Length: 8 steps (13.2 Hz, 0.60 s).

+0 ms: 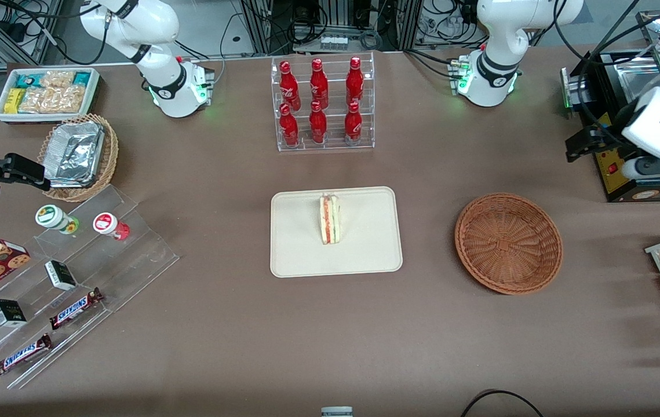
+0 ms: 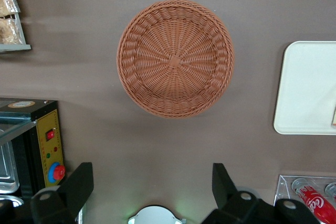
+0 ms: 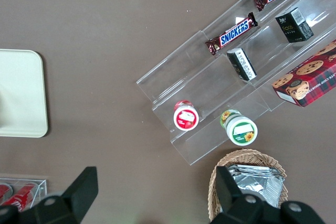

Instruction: Place sandwich from basket to tray

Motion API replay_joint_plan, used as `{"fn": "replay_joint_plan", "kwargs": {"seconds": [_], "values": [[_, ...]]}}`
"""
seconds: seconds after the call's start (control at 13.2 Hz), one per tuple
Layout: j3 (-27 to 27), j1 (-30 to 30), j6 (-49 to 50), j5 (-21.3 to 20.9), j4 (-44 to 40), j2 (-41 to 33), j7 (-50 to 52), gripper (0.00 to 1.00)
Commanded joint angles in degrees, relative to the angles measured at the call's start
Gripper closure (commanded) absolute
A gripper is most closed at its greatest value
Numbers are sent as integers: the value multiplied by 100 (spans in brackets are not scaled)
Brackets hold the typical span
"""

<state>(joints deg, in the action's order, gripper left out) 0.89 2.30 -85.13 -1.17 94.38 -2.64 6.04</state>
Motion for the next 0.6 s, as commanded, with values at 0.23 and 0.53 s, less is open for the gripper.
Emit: {"fn": "replay_joint_plan", "kwargs": {"seconds": [0.23,0.53], "values": [[87,-116,250,82,-857,552,-164,0],[78,-107,409,73,-904,519,-191,0]]}}
